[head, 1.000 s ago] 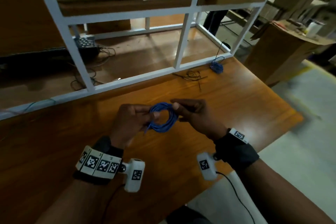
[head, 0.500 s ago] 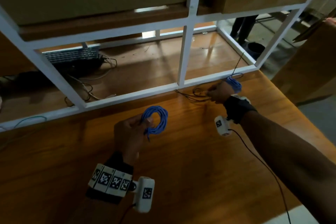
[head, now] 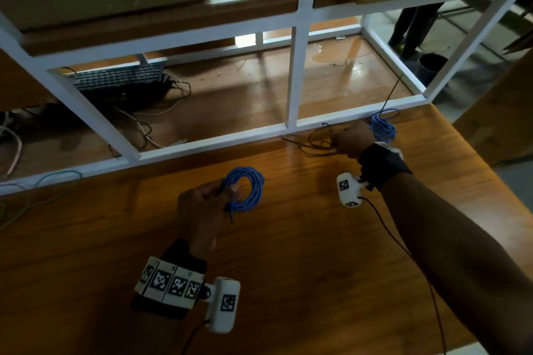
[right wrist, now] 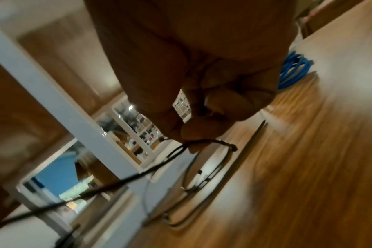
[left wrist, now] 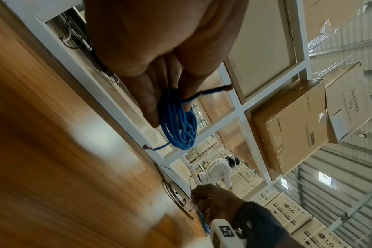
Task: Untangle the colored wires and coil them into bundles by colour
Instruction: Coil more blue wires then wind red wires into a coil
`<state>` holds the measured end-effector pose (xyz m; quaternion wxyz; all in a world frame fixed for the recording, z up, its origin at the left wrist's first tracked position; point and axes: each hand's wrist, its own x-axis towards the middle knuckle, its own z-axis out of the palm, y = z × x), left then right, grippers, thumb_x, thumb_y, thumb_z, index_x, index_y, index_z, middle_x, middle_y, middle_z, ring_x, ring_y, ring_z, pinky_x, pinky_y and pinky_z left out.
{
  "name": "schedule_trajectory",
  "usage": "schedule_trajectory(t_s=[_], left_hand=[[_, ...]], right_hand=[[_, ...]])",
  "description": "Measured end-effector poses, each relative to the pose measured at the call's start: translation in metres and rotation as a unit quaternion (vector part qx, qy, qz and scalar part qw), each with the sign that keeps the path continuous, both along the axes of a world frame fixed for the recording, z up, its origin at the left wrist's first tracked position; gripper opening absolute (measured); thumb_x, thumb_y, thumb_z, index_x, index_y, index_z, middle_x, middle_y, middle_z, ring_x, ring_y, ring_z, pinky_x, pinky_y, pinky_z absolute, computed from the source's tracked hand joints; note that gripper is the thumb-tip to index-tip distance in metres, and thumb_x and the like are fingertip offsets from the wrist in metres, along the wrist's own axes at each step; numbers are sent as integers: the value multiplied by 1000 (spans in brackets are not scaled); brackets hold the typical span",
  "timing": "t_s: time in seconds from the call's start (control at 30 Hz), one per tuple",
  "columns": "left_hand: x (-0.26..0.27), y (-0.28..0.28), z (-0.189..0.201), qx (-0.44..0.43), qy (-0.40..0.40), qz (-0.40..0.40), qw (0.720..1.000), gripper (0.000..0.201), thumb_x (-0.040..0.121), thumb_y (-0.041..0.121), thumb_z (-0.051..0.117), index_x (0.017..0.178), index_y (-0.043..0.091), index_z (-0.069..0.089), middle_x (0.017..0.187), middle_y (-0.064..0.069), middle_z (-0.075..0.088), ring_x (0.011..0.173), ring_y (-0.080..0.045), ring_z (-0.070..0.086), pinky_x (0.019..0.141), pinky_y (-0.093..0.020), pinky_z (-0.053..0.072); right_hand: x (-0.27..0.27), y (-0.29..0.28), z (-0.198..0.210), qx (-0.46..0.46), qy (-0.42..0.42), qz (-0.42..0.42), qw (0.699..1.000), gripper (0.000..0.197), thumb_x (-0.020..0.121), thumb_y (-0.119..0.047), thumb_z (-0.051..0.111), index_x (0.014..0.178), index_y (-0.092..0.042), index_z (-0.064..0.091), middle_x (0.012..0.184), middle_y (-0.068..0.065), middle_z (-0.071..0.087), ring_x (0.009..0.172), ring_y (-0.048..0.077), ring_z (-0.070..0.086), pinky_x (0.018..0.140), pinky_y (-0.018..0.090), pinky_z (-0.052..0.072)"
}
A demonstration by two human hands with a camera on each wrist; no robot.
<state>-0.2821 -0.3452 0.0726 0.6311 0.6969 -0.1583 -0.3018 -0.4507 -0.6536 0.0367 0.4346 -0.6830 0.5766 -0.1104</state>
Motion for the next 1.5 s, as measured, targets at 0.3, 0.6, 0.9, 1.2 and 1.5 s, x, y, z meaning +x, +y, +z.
schedule_trajectory(t_s=[0.3, 0.6, 0.9, 1.2, 1.5], left_hand=[[7, 34, -4, -4, -9, -9, 1000, 22, 82, 13, 77, 104, 8, 74, 84, -7, 77, 78, -19, 75, 60, -28, 59], [27, 72, -11, -33, 40, -27, 998, 34, 86, 13, 73, 119, 3, 66, 109, -19, 70, 96, -34, 68, 49, -16, 52], [47, 97, -3, -72, 49, -16, 996, 26, 89, 7, 69, 114, 5, 68, 100, -13, 74, 93, -27, 72, 85, -48, 58], [57, 98, -13, -86, -14, 7, 996, 23, 83, 20, 78, 105, 20, 76, 97, -3, 77, 94, -21, 73, 78, -39, 58], [58, 105, -19, -67, 13, 35, 997, 18, 84, 17, 76, 96, 29, 75, 91, -1, 77, 89, -17, 73, 79, -37, 58]], right_hand=[[-11, 107, 14, 90, -242, -88, 962, 18, 86, -5, 78, 103, -6, 71, 90, 14, 79, 78, 30, 78, 69, 41, 63], [8, 127, 4, -151, -24, -33, 988, 21, 89, -38, 77, 106, -27, 79, 111, -1, 77, 101, 18, 71, 89, 38, 59], [-4, 163, 40, -100, -234, -104, 961, 9, 93, -26, 74, 88, -19, 74, 92, 6, 76, 97, 32, 73, 82, 42, 61], [17, 293, 60, 39, -430, -132, 892, 37, 85, -8, 78, 114, 9, 63, 101, 20, 76, 95, 32, 76, 80, 38, 63], [63, 339, 38, -16, -399, -245, 883, 17, 88, -12, 79, 95, -3, 67, 87, 11, 78, 83, 26, 78, 74, 41, 63]])
